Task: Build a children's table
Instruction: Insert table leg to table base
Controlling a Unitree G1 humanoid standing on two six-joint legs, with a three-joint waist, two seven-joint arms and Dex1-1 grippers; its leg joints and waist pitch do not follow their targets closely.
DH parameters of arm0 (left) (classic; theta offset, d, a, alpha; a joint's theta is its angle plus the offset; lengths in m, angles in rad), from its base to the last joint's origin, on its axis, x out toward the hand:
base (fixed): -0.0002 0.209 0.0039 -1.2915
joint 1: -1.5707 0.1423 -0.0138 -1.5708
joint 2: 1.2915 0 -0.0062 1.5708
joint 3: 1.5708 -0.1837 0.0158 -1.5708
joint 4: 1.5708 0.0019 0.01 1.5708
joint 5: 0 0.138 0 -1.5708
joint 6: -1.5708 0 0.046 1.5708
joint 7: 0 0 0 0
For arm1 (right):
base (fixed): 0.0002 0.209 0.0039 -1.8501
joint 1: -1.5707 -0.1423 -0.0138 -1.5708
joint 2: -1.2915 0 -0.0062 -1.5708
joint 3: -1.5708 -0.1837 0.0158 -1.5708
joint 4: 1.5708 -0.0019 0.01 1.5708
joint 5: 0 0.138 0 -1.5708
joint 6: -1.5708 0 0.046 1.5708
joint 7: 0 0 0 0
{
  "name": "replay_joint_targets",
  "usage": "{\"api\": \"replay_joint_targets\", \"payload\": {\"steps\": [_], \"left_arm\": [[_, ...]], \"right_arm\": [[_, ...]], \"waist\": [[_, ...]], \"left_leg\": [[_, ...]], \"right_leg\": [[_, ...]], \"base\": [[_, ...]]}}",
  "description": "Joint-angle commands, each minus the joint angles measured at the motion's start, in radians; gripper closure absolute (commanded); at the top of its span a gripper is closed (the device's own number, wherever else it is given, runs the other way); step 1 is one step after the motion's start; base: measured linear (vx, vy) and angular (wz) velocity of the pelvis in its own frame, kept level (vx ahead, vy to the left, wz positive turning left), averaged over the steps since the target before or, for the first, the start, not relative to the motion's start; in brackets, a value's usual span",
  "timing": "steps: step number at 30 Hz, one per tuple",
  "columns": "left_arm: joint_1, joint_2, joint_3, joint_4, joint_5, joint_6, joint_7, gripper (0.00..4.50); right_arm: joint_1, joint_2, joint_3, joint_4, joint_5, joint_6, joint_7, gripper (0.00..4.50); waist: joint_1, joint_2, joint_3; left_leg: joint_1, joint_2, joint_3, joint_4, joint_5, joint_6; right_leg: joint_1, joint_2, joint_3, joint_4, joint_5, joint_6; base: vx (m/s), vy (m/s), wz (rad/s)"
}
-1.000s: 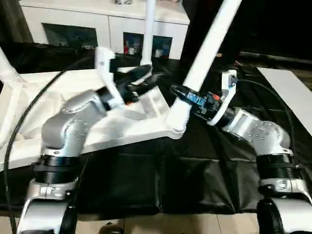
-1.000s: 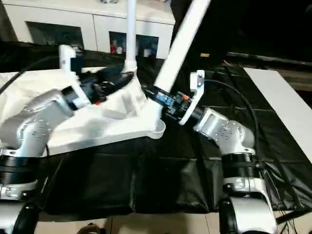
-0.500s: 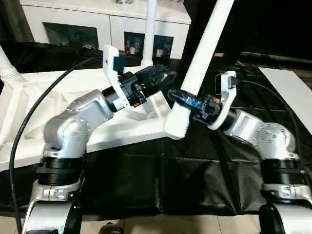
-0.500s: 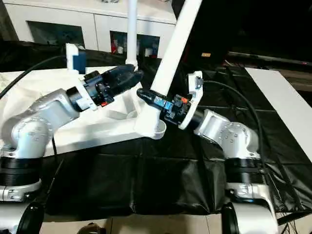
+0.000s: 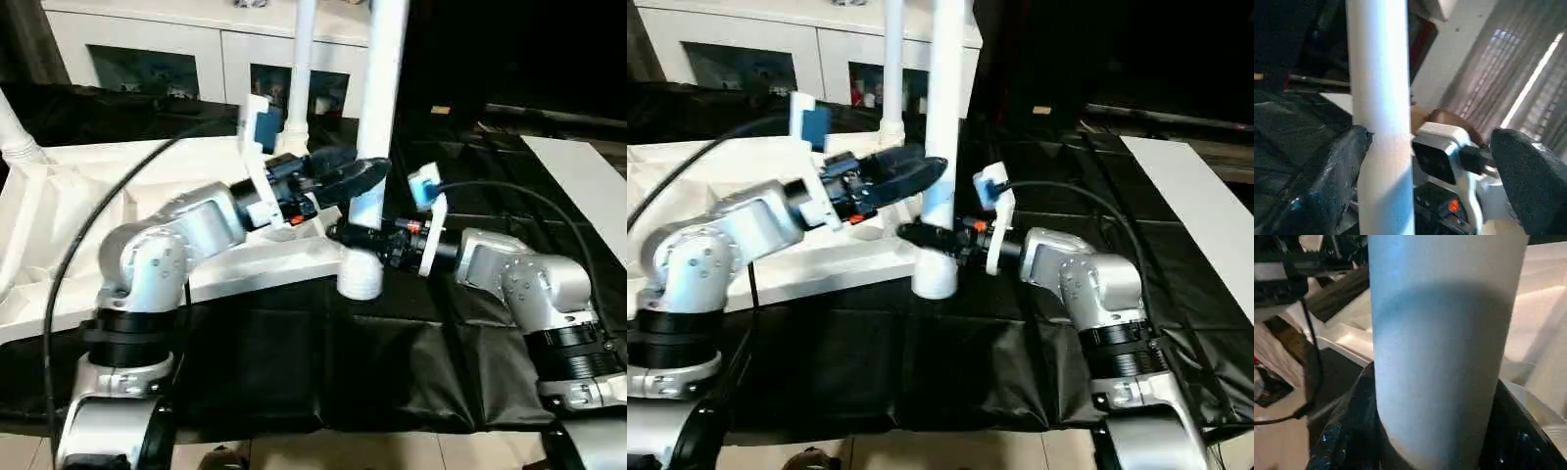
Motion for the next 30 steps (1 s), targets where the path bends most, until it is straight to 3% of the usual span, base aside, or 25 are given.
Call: {"api": "replay_joint_targets", "payload": {"steps": [1, 7, 15, 19, 22, 30], "left_arm": [[-0.031, -0.022, -0.024, 0.025, 0.035, -0.004, 0.039, 0.0], [-0.068, -0.058, 0.023, 0.099, 0.08, -0.048, 0.156, 0.0], [-0.088, -0.101, 0.066, 0.126, 0.098, -0.087, 0.227, 0.0], [-0.087, -0.129, 0.074, 0.132, 0.116, -0.109, 0.276, 0.47], [-0.092, -0.153, 0.087, 0.146, 0.143, -0.147, 0.327, 0.71], [-0.094, -0.173, 0.081, 0.151, 0.169, -0.178, 0.351, 1.13]], "right_arm": [[-0.014, -0.009, 0.022, -0.04, -0.018, -0.027, 0.014, 2.64], [-0.007, -0.008, 0.041, -0.03, -0.068, -0.071, 0.015, 2.64], [-0.025, 0.003, 0.101, 0.031, -0.254, -0.254, -0.109, 2.64], [-0.037, 0.029, 0.133, 0.077, -0.388, -0.394, -0.227, 2.64], [-0.032, 0.053, 0.149, 0.086, -0.452, -0.455, -0.306, 2.64], [-0.031, 0.117, 0.172, 0.11, -0.516, -0.508, -0.387, 2.64]], "waist": [[0.0, 0.007, -0.069], [0.002, 0.004, -0.071], [-0.001, 0.005, -0.071], [-0.004, 0.005, -0.069], [-0.007, 0.002, -0.07], [-0.013, 0.008, -0.072]], "left_leg": [[0.022, 0.017, -0.014, -0.073, -0.221, -0.061], [0.021, 0.018, -0.016, -0.072, -0.215, -0.055], [0.021, 0.018, -0.015, -0.07, -0.205, -0.055], [0.021, 0.018, -0.014, -0.07, -0.226, -0.062], [0.02, 0.015, -0.015, -0.071, -0.225, -0.057], [0.021, 0.016, -0.015, -0.073, -0.221, -0.047]], "right_leg": [[0.041, -0.063, 0.037, -0.092, -0.233, -0.121], [0.044, -0.066, 0.037, -0.093, -0.227, -0.115], [0.042, -0.065, 0.037, -0.091, -0.208, -0.13], [0.039, -0.066, 0.037, -0.094, -0.232, -0.125], [0.042, -0.061, 0.036, -0.092, -0.216, -0.117], [0.042, -0.059, 0.037, -0.087, -0.147, -0.123]], "base": [[0.0, 0.0, 0.0], [0.0, 0.0, 0.0], [0.0, 0.0, 0.0], [0.0, 0.0, 0.0], [0.0, 0.0, 0.0], [0.0, 0.0, 0.0]]}}
